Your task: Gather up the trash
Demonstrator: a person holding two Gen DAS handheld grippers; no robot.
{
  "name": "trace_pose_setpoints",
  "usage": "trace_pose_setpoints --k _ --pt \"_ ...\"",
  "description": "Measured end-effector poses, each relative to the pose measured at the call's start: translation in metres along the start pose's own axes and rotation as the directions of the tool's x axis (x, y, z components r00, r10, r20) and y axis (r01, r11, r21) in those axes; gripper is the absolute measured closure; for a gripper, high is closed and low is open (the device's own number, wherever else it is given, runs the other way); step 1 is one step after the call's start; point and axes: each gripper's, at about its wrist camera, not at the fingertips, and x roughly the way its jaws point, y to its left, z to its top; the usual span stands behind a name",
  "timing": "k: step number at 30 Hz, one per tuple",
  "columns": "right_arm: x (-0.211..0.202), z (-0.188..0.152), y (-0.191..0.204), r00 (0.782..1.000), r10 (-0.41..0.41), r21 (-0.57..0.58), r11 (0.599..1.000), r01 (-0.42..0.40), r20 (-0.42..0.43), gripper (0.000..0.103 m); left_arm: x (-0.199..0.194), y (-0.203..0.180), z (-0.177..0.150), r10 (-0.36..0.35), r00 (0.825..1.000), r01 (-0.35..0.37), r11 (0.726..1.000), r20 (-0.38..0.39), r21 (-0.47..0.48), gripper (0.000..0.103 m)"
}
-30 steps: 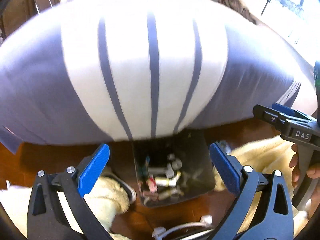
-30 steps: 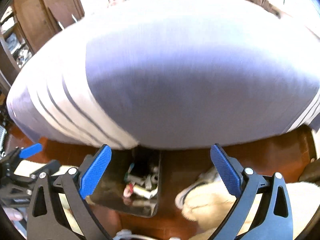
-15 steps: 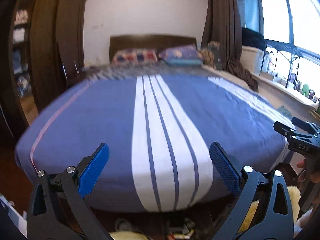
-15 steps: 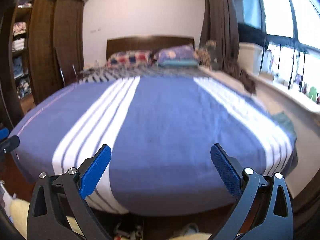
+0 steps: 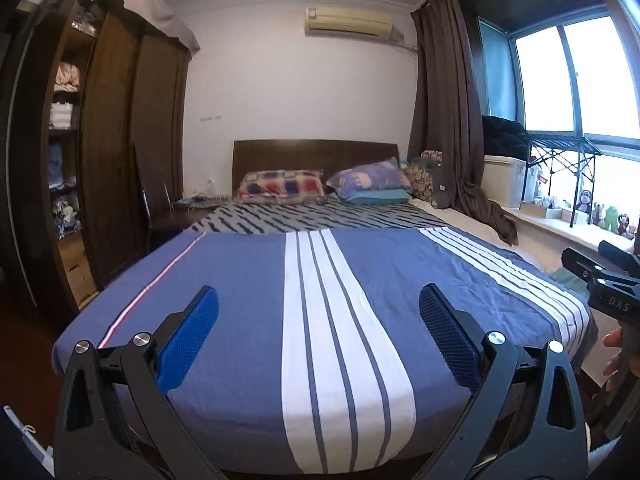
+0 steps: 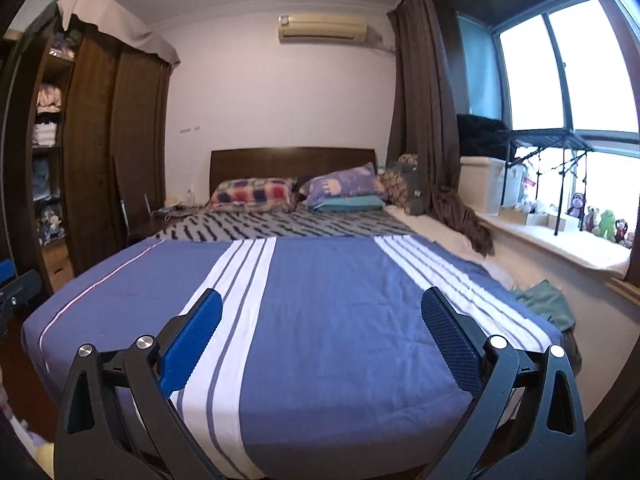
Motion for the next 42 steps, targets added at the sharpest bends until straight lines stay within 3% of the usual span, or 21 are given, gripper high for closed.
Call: trace_pose_setpoints --k 42 --pt "-0.0105 -0.0012 0.0003 1.000 0.004 0.034 0.999 -0.005 0.014 0.003 -0.0082 -0.0018 -0.0025 -0.023 1.000 0.023 1.000 -0.005 0.007 0.008"
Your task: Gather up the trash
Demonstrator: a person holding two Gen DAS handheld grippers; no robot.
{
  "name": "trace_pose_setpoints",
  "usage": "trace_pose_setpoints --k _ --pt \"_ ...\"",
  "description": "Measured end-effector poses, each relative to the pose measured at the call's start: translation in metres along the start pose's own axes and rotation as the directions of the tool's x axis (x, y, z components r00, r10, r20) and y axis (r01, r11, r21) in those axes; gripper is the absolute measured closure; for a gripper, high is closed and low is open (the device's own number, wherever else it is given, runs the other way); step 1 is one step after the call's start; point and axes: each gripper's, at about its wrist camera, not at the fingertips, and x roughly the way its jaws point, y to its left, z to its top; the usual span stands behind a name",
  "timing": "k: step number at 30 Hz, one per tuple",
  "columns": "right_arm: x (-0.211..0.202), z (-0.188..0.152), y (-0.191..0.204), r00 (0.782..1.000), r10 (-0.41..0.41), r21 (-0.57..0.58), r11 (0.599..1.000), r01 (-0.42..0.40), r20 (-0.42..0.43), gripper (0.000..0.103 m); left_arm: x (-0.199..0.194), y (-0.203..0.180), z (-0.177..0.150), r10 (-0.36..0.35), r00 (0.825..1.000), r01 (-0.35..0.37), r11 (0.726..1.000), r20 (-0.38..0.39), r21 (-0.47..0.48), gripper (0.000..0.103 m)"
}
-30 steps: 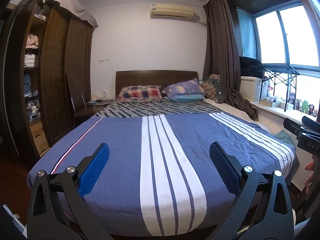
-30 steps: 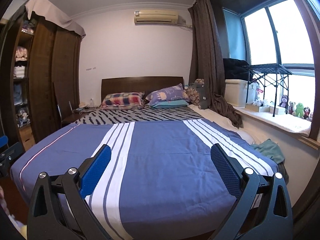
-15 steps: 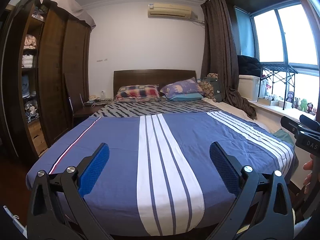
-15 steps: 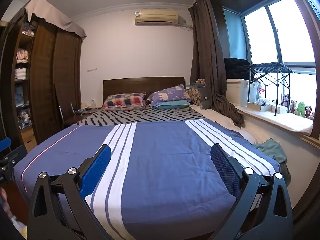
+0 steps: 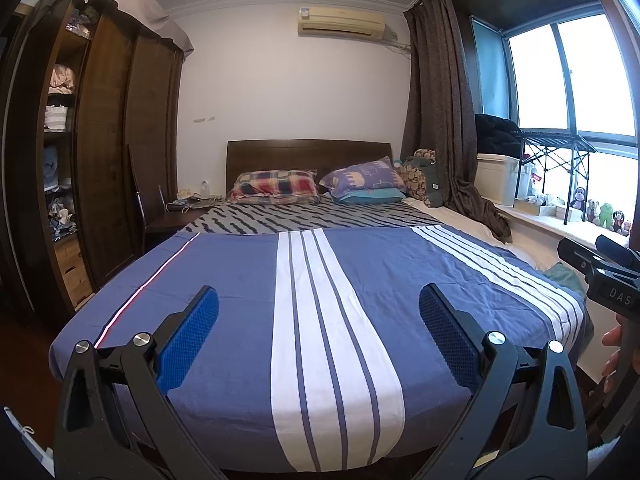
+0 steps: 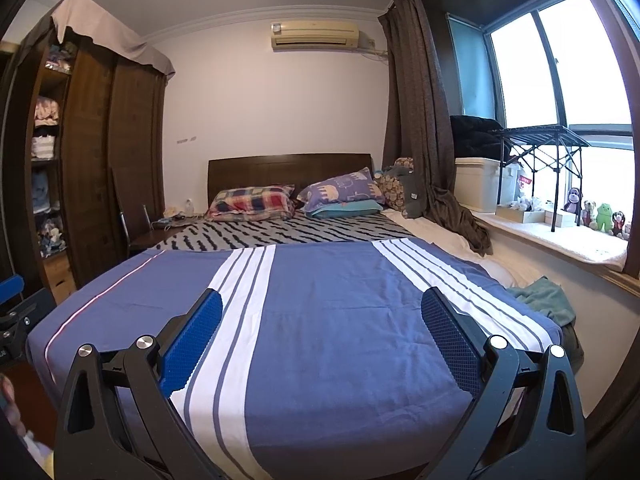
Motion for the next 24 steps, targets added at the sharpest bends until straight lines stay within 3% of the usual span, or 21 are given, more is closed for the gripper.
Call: trace_pose_setpoints --k 24 --pt "-0.0088 0.0041 0.0072 1.000 0.015 0.003 1.000 -0.015 0.012 0.003 -0.0036 0.0017 0.0005 0.001 1.000 -0.001 1.000 0.009 -0.009 0.008"
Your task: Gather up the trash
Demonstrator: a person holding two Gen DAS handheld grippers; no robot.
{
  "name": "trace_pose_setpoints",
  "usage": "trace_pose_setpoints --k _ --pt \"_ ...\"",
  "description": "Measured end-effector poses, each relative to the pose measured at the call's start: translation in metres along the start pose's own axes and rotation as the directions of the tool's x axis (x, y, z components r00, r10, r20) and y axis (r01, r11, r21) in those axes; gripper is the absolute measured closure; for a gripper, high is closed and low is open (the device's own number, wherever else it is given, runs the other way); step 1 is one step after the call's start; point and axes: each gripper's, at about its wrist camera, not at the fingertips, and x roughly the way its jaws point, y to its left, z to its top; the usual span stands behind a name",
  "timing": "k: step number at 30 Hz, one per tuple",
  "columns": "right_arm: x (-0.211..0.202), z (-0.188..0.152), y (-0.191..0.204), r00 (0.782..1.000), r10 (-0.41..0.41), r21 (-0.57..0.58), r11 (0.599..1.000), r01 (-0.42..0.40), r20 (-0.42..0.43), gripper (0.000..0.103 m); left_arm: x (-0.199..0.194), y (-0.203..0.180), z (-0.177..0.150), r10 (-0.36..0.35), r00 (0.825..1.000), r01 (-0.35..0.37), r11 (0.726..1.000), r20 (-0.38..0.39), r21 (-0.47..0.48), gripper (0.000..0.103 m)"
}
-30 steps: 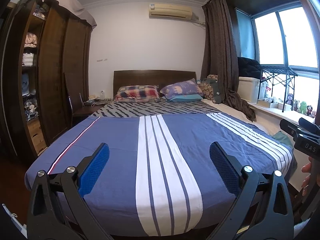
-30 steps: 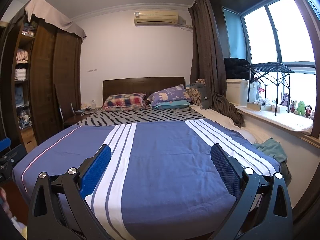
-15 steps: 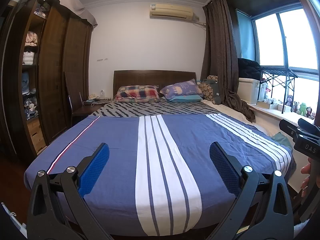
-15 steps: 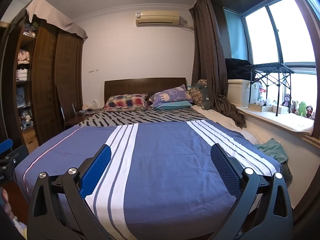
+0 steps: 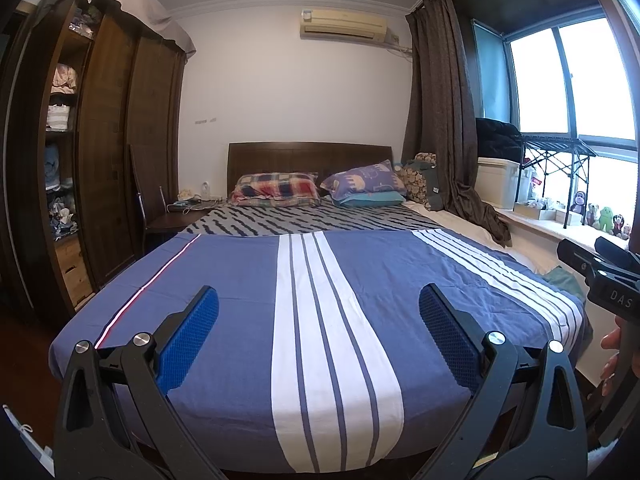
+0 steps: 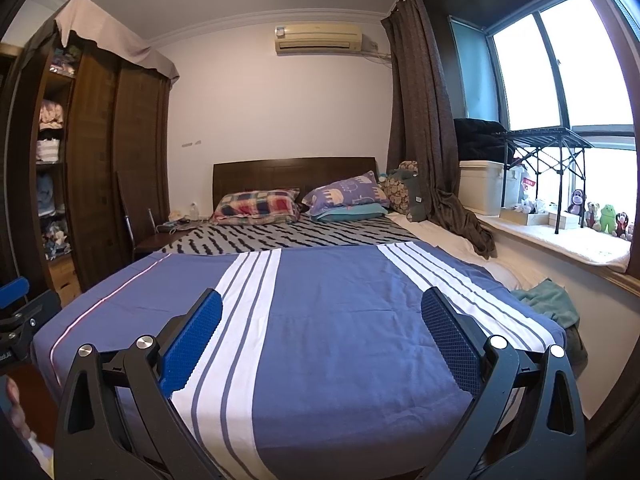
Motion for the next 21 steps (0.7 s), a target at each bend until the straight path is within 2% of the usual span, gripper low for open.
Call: trace_pose_setpoints --k 21 --pt "-0.0010 0.0019 0.0049 1.000 0.006 -0.001 1.000 -0.006 0.003 0.003 -0.0012 -0.0002 0.0036 0.008 1.000 -0.008 1.000 0.005 0.004 0.008"
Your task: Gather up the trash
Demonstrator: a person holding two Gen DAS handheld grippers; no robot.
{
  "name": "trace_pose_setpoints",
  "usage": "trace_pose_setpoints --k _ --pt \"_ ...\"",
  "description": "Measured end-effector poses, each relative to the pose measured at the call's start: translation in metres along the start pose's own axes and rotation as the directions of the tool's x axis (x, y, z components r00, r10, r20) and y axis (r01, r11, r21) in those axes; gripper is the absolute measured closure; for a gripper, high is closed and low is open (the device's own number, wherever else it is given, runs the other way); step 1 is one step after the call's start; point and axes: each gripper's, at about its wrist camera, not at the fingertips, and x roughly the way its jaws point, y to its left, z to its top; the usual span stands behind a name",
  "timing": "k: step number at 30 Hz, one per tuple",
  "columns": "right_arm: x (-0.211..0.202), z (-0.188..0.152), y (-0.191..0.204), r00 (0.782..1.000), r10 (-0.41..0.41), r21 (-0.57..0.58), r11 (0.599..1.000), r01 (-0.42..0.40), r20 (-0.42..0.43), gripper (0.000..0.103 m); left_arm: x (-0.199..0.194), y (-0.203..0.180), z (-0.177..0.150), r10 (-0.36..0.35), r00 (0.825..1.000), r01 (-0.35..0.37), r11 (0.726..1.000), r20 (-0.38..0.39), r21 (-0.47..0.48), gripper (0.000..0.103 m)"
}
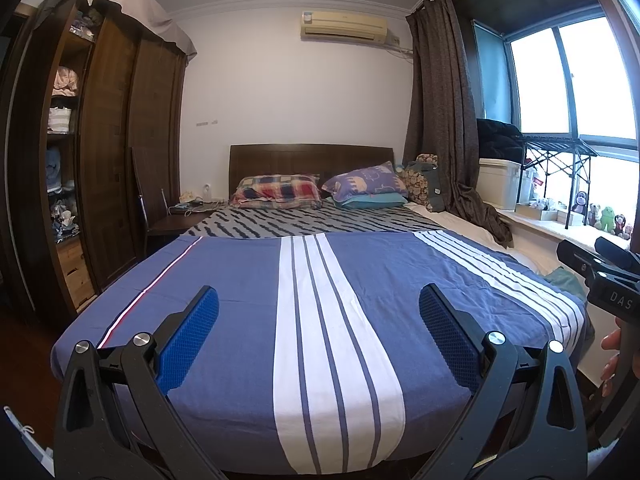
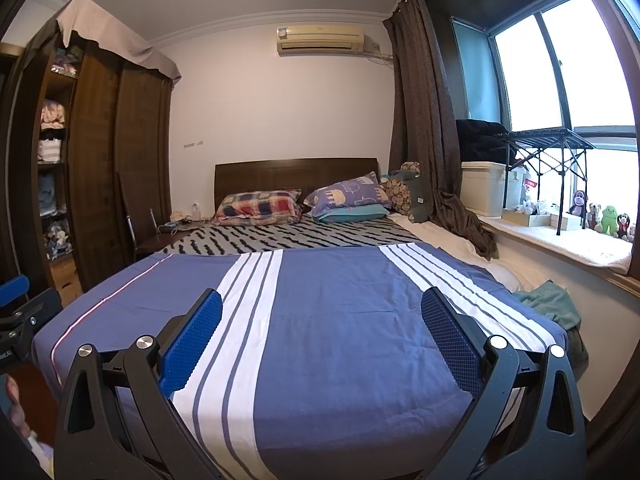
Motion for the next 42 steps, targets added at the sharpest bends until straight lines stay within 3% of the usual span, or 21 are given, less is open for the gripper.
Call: trace_pose_setpoints --k 42 --pt "0.011 -0.002 -0.002 0.999 -0.010 0.003 1.000 0.010 -0.032 0.003 0.005 0.002 -0.004 0.043 0.999 -0.043 0.999 0.002 -0.033 0.008"
